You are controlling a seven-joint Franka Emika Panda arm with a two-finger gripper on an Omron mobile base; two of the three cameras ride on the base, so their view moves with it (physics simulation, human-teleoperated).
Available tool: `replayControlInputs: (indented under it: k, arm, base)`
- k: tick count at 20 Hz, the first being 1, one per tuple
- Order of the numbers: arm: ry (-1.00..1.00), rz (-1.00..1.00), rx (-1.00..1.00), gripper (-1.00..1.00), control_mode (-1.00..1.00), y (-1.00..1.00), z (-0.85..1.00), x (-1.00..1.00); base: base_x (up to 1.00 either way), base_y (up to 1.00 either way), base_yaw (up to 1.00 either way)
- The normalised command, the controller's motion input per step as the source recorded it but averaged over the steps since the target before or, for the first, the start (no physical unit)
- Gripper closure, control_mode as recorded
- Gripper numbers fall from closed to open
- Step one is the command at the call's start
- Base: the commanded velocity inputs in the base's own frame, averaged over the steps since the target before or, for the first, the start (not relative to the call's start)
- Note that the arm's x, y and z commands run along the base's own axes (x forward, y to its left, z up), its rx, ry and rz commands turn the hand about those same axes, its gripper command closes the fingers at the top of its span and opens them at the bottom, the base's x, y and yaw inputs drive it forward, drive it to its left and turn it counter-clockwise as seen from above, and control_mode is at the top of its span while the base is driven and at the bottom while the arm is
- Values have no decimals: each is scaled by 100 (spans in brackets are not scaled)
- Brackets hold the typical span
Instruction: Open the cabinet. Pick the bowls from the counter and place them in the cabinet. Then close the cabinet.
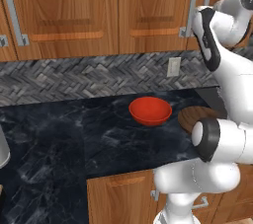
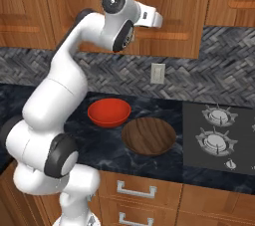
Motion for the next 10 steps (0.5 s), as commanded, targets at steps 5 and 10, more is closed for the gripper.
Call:
replayControlInputs:
  k: [5,10]
  arm:
    - [26,-9,5,100,-100,-100,-71,-47]
    - [-47,19,16,100,-100,-100,-91,-60]
  base:
    - [0,0,0]
    - [0,0,0]
